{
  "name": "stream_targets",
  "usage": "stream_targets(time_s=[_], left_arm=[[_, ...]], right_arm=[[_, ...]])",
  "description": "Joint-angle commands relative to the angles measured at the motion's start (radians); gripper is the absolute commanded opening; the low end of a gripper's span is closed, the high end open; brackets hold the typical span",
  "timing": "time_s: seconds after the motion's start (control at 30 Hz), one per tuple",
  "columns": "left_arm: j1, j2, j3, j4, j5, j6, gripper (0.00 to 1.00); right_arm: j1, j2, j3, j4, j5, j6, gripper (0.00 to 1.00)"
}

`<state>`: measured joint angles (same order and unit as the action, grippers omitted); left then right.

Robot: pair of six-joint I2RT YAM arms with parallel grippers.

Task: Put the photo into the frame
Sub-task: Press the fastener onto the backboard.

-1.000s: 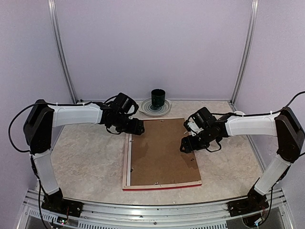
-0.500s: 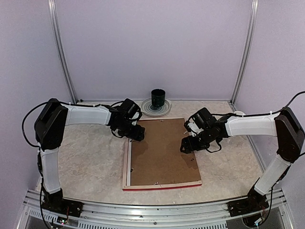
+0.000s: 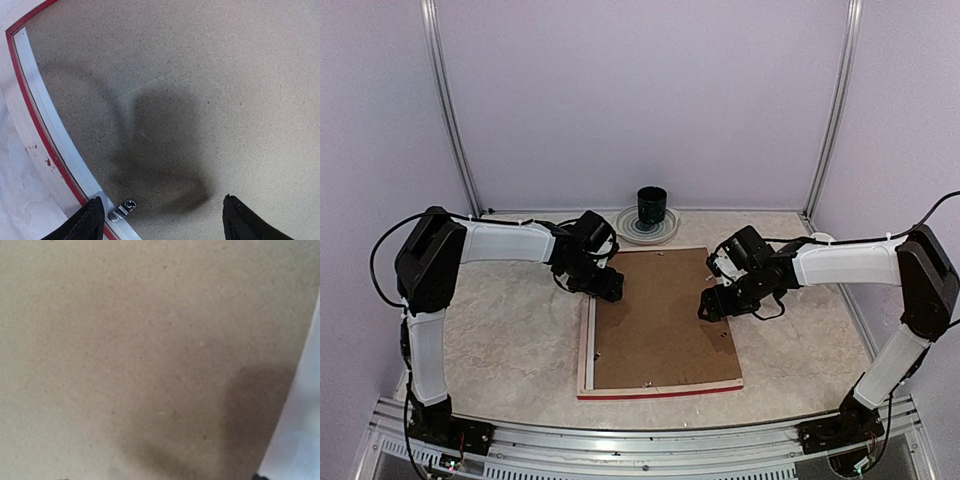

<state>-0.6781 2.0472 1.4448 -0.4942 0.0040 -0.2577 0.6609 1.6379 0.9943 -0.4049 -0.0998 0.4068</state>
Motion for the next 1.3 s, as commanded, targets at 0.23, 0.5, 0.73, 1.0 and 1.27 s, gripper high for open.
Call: stream_targets(time_s=[0.23,0.5,0.73,1.0,1.27], left_arm=[[0.003,0.037,0.051,-0.059,0.069,0.012,0.80],[0.003,0.047,0.045,-0.057,0.088,0.009,0.80],[0.002,0.027,0.036,-0.055,0.113,0.000,0.80],[0.003,0.001,0.012,-0.054,0.123,-0.008,0.81],[0.003,-0.014,-0.009,-0.050,0.132,-0.019,0.81]], right_arm=[[-0.001,-0.010,0.009,-0.002,0.000,0.000,0.78],[-0.002,-0.012,0.010,-0.006,0.003,-0.005,0.78],[-0.001,-0.007,0.010,-0.004,0.006,-0.006,0.78],[-0.003,-0.003,0.009,0.002,0.008,-0.007,0.78],[-0.007,-0.005,0.006,0.001,0.009,-0.007,0.78]])
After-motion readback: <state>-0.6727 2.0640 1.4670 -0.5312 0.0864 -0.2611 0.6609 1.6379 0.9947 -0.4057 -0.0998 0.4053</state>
